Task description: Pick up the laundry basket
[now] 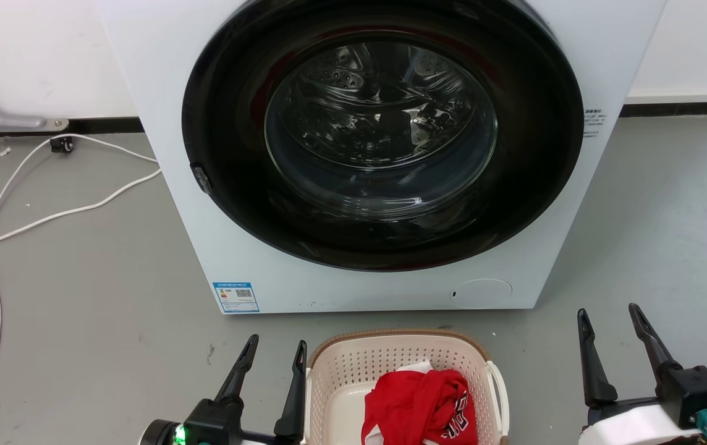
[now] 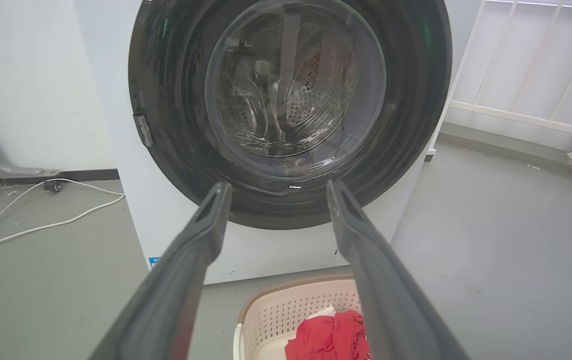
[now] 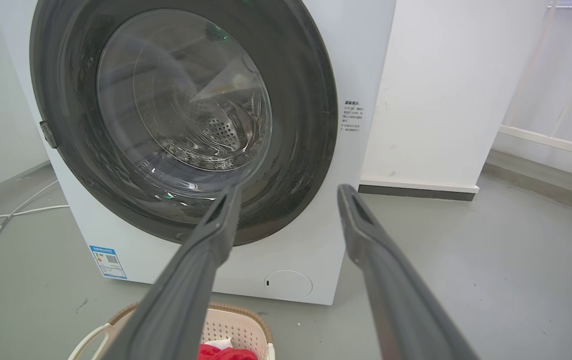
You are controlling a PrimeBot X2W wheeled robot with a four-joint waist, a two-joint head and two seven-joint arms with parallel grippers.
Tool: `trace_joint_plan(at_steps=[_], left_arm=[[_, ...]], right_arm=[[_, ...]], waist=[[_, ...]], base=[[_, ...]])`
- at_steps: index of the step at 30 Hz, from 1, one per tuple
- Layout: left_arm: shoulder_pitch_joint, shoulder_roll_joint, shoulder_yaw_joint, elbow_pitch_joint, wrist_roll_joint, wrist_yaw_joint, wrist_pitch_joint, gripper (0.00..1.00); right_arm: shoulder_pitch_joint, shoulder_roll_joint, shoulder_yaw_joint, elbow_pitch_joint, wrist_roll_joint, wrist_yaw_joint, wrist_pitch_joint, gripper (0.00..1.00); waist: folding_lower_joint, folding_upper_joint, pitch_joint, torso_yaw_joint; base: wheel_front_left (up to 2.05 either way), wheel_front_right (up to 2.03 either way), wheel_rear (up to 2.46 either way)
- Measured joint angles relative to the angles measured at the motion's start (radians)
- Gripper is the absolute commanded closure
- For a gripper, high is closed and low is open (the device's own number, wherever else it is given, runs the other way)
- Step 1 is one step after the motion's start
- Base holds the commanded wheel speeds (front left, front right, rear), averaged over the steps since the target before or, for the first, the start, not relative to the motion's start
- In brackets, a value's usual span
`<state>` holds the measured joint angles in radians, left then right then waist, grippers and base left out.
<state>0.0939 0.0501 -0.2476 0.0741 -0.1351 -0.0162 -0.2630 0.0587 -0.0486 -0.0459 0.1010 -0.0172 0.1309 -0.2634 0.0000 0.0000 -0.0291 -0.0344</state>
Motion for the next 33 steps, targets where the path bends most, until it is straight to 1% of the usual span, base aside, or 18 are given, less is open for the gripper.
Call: trace_joint_plan(at_steps=[11,16,22,27,33], left_arm=[[-0.001,0.0,0.007,-0.014,-0.001,0.017,0.0,0.0],[-0.001,0.0,0.009,-0.002,0.001,0.029,0.0,0.0],[-0.003,0.0,0.009,0.031,-0.005,0.034,0.0,0.0],[-0.054,0.0,0.019,0.055,0.018,0.043,0.0,0.0],[-0.186,0.0,0.042,0.137,0.053,0.037,0.0,0.0]], right_arm=[[-0.002,0.0,-0.003,0.004,0.006,0.0,0.0,0.0],[-0.003,0.0,-0.002,0.004,0.007,0.0,0.0,0.0],[-0.013,0.0,0.002,0.02,-0.008,0.0,0.001,0.0],[-0.072,0.0,0.02,0.037,0.002,0.0,0.01,0.0],[-0.197,-0.001,0.036,0.114,-0.003,0.0,0.013,0.0]], waist=[[0.0,0.0,0.003,0.0],[0.0,0.0,0.01,-0.002],[0.0,0.0,0.035,-0.009],[0.0,0.0,0.102,-0.018],[0.0001,0.0,0.239,-0.033]], base=[[0.0,0.0,0.0],[0.0,0.0,0.0],[0.0,0.0,0.0],[0.0,0.0,0.0],[0.0,0.0,0.0]])
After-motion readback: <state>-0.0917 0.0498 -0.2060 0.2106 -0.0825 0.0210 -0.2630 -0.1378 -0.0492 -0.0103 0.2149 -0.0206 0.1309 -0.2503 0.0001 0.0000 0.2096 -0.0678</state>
